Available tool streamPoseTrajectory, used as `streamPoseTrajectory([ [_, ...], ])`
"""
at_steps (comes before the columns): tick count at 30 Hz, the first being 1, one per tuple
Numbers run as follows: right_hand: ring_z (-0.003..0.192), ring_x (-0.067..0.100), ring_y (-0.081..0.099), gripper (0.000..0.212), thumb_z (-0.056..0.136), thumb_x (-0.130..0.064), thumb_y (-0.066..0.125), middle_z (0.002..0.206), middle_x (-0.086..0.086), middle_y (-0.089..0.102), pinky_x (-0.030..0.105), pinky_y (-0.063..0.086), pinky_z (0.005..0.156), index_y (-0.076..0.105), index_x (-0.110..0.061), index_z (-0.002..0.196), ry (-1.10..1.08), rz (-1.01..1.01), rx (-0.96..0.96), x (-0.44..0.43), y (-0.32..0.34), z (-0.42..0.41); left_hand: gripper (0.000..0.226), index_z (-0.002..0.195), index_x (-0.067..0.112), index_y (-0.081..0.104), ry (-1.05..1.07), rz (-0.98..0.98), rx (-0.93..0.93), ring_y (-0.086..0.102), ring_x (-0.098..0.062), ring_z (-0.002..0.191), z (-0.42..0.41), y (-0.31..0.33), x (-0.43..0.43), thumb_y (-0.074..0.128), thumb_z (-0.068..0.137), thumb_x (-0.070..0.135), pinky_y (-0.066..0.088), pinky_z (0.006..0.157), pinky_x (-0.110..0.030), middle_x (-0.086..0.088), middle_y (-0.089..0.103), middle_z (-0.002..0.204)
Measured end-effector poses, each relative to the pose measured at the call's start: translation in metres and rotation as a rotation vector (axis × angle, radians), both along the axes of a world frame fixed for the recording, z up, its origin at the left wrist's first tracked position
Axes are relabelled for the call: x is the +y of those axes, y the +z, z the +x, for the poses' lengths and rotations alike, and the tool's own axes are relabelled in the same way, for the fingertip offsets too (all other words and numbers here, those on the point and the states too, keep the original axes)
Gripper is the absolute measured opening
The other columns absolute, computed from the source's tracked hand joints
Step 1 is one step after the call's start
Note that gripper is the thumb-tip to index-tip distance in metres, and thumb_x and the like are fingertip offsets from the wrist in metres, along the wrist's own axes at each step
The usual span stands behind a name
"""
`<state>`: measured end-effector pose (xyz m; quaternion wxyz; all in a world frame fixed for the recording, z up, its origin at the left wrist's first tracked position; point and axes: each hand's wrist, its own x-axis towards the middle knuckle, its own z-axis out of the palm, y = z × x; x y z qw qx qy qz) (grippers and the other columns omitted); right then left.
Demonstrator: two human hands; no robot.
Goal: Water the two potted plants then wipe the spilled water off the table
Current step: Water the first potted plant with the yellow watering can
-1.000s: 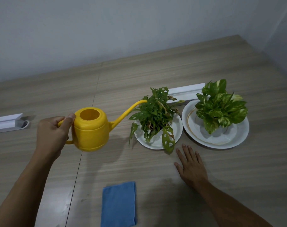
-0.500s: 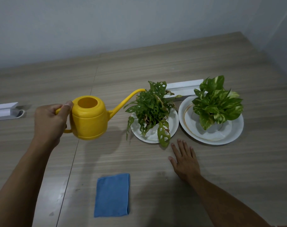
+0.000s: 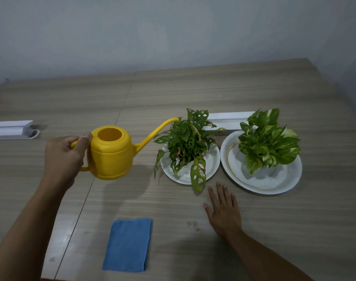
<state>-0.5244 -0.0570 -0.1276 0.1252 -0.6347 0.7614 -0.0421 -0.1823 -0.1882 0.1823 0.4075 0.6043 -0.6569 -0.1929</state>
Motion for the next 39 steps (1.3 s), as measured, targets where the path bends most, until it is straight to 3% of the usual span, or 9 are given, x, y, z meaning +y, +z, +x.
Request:
streamPoseTrajectory([
  [4, 0.148, 0.022, 0.018, 0.065, 0.101, -0.060, 0.017, 0.161, 0.007, 0.028, 0.036, -0.002, 0.118, 0.032, -0.024, 0.153, 0.036, -0.001, -0.001, 0.001, 0.002, -0.009, 0.047, 0.062, -0.004, 0.053, 0.004, 0.007, 0.005, 0.042, -0.032, 0.045, -0.003, 0.001, 0.003, 0.057, 0.101, 0.021, 0.035, 0.044, -0.045, -0.020, 0.051, 0.055],
  [7, 0.148, 0.023, 0.019, 0.066, 0.101, -0.060, 0.017, 0.161, 0.008, 0.027, 0.036, -0.002, 0.118, 0.031, -0.023, 0.153, 0.050, -0.011, -0.015, 0.002, 0.002, -0.010, 0.051, 0.063, -0.009, 0.055, -0.011, -0.005, -0.018, 0.046, -0.048, 0.052, -0.008, 0.005, 0.006, 0.057, 0.099, 0.027, 0.035, 0.044, -0.047, -0.023, 0.051, 0.054],
  [11, 0.148, 0.026, 0.021, 0.068, 0.100, -0.061, 0.016, 0.161, 0.008, 0.027, 0.040, 0.007, 0.118, 0.031, -0.021, 0.153, 0.047, -0.042, -0.024, 0.002, -0.001, -0.010, 0.061, 0.068, -0.014, 0.057, -0.017, -0.009, -0.039, 0.050, -0.051, 0.055, -0.013, 0.011, 0.007, 0.055, 0.091, 0.042, 0.048, 0.055, -0.053, -0.028, 0.052, 0.056],
  [16, 0.147, 0.027, 0.025, 0.069, 0.100, -0.062, 0.016, 0.161, 0.009, 0.027, 0.044, 0.017, 0.116, 0.035, -0.021, 0.152, 0.048, -0.079, -0.031, 0.002, -0.002, -0.009, 0.054, 0.065, -0.013, 0.054, 0.006, -0.019, -0.040, 0.049, -0.053, 0.056, -0.017, 0.013, 0.004, 0.057, 0.100, 0.028, 0.048, 0.057, -0.055, -0.030, 0.052, 0.057],
  [25, 0.148, 0.027, 0.025, 0.070, 0.099, -0.063, 0.014, 0.161, 0.008, 0.026, 0.043, 0.014, 0.117, 0.032, -0.022, 0.153, 0.040, -0.086, -0.024, 0.002, -0.008, -0.010, 0.054, 0.066, -0.012, 0.055, 0.014, -0.032, -0.053, 0.050, -0.052, 0.056, -0.008, 0.016, 0.004, 0.057, 0.099, 0.031, 0.048, 0.057, -0.054, -0.028, 0.052, 0.057],
  [28, 0.149, 0.026, 0.022, 0.069, 0.099, -0.063, 0.014, 0.162, 0.007, 0.024, 0.043, 0.012, 0.118, 0.030, -0.023, 0.153, 0.035, -0.080, -0.019, 0.002, -0.010, -0.010, 0.055, 0.065, -0.013, 0.054, 0.021, -0.028, -0.067, 0.049, -0.052, 0.056, -0.003, 0.016, 0.007, 0.056, 0.100, 0.030, 0.039, 0.047, -0.047, -0.029, 0.052, 0.057],
  [36, 0.149, 0.022, 0.015, 0.068, 0.099, -0.062, 0.018, 0.162, 0.006, 0.025, 0.037, -0.004, 0.119, 0.031, -0.023, 0.153, 0.000, -0.068, -0.034, 0.005, -0.005, -0.006, 0.047, 0.067, -0.012, 0.057, 0.021, -0.004, -0.057, 0.044, -0.042, 0.054, 0.000, 0.012, 0.015, 0.057, 0.101, 0.021, 0.036, 0.048, -0.049, -0.028, 0.054, 0.059],
  [39, 0.150, 0.022, 0.014, 0.068, 0.099, -0.062, 0.016, 0.162, 0.005, 0.024, 0.037, -0.005, 0.119, 0.030, -0.023, 0.153, -0.006, -0.061, -0.030, 0.005, -0.005, -0.006, 0.047, 0.064, -0.011, 0.055, 0.018, 0.007, -0.037, 0.045, -0.050, 0.055, -0.004, 0.012, 0.014, 0.058, 0.101, 0.019, 0.036, 0.046, -0.047, -0.028, 0.052, 0.057],
])
